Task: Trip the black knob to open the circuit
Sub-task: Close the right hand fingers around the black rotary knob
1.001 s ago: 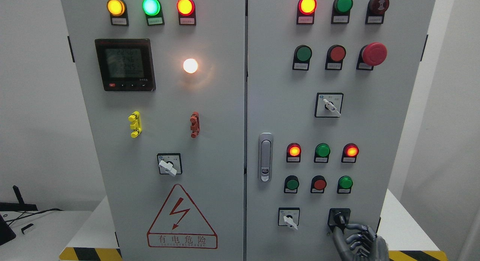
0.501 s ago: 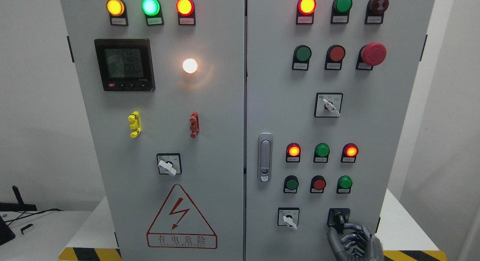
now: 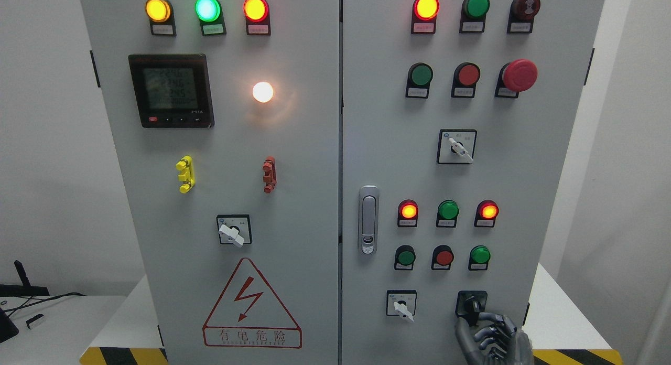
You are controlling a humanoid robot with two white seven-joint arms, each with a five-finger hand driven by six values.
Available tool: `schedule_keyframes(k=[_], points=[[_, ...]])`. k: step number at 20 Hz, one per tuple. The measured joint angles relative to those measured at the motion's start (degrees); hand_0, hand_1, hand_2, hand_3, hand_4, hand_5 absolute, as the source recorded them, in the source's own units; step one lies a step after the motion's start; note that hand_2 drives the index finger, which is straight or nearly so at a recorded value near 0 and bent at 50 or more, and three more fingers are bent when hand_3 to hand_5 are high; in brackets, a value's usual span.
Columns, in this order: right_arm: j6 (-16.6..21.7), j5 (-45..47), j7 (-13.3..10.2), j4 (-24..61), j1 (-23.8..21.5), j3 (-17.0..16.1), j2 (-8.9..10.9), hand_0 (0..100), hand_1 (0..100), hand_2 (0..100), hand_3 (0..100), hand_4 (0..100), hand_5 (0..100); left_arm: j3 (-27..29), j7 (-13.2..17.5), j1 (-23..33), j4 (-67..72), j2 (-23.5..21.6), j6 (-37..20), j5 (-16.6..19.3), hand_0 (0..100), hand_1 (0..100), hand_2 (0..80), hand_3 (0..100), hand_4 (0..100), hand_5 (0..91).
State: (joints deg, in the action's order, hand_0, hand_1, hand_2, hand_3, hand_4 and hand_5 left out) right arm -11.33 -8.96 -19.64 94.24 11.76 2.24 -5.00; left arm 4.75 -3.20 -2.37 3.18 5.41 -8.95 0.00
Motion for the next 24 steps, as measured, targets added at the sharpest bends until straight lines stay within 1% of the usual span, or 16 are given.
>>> schedule_keyframes(k=[24], points=[[0.0,0.0,0.0,0.0,0.0,0.2,-0.17,28,73,53,80,87,98,0.0,0.0,0.0,0.0,0.0,0.0,0.0,12,39,0.0,0,0,0.0]])
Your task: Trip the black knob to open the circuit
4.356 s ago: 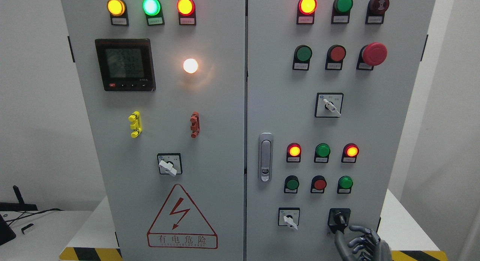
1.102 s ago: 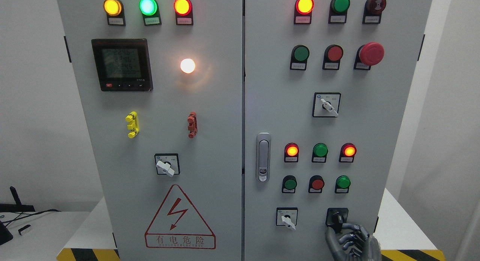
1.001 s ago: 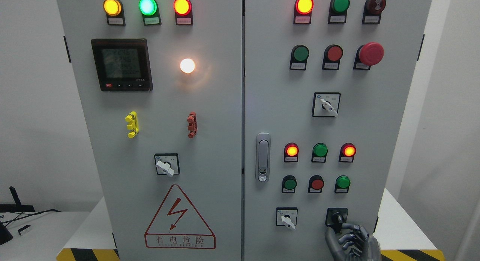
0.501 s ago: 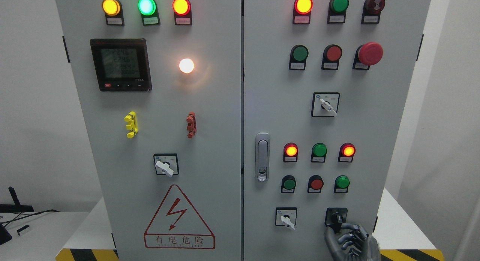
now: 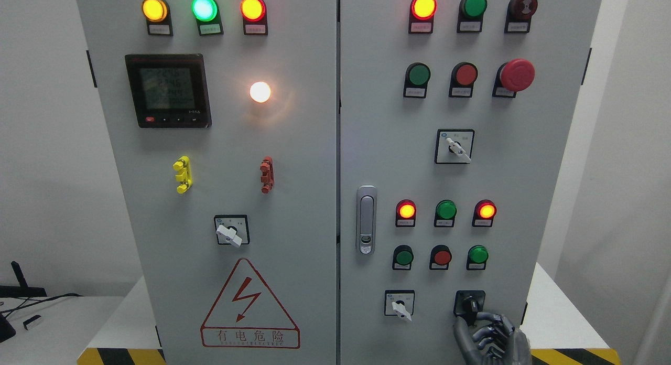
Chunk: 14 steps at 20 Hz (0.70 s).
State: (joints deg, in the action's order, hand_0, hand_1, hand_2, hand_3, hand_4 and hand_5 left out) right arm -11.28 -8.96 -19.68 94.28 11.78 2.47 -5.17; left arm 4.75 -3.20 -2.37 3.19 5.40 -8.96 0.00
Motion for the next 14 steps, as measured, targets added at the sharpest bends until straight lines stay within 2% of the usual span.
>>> schedule_keyframes(k=[14], points=[[0.0,0.0,0.0,0.0,0.0,0.1,-0.07,28,70,54,82,87,98,0.0,0.0,0.0,0.0,0.0,0.0,0.0,12,39,0.0,0,0,0.0]])
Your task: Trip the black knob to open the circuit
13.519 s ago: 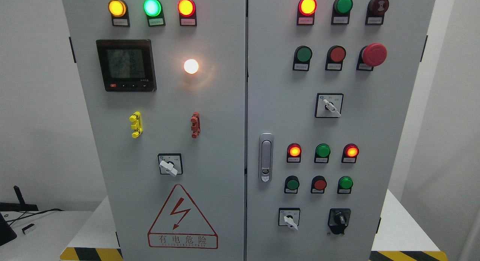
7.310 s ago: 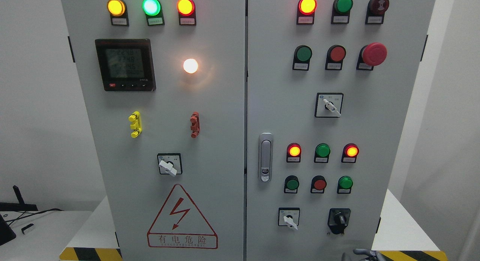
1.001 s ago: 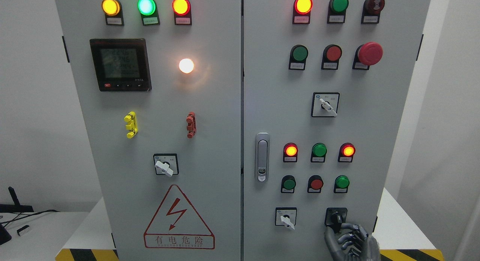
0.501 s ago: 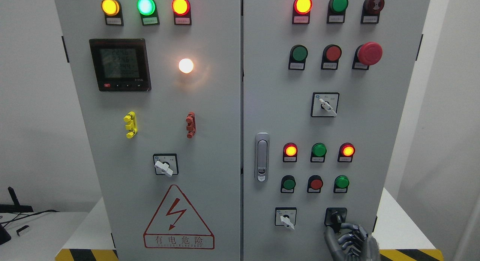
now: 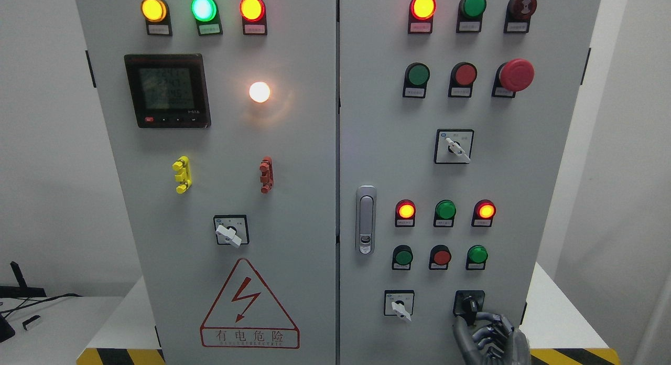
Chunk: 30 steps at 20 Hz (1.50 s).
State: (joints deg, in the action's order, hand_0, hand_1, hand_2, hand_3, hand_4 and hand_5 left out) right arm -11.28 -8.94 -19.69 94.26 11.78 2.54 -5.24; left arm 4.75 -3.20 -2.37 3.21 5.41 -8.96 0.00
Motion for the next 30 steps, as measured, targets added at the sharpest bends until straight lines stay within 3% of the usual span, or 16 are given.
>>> schedule_keyframes(k=[30], points=[[0.0,0.2,-0.1,0.0,0.0,0.7,-0.04,28,66,58,85,89,99,0.0,0.0,0.0,0.0,0.0,0.0,0.0,12,39,0.0,0,0,0.0]])
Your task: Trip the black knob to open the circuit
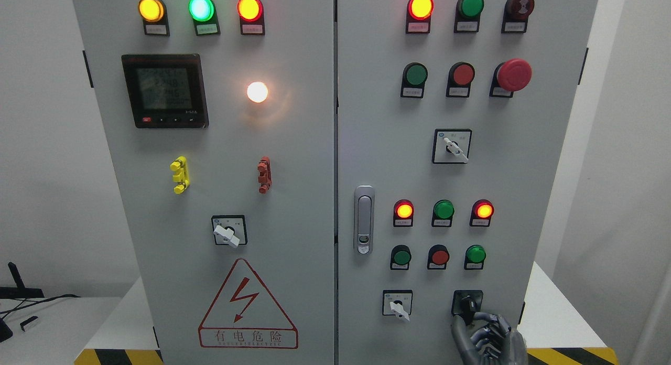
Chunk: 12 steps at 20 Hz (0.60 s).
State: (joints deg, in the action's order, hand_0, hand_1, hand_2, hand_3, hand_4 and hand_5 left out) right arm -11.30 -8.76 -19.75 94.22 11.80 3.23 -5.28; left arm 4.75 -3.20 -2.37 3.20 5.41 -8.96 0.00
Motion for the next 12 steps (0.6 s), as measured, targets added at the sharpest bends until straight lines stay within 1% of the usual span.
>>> schedule_keyframes(k=[12], points=[[-0.2,0.3,-0.3,0.0,0.4,0.2,-0.35,28,64,60,86,90,99,0.0,0.0,0.0,0.0,0.0,0.0,0.0,12,39,0.0,0,0,0.0]])
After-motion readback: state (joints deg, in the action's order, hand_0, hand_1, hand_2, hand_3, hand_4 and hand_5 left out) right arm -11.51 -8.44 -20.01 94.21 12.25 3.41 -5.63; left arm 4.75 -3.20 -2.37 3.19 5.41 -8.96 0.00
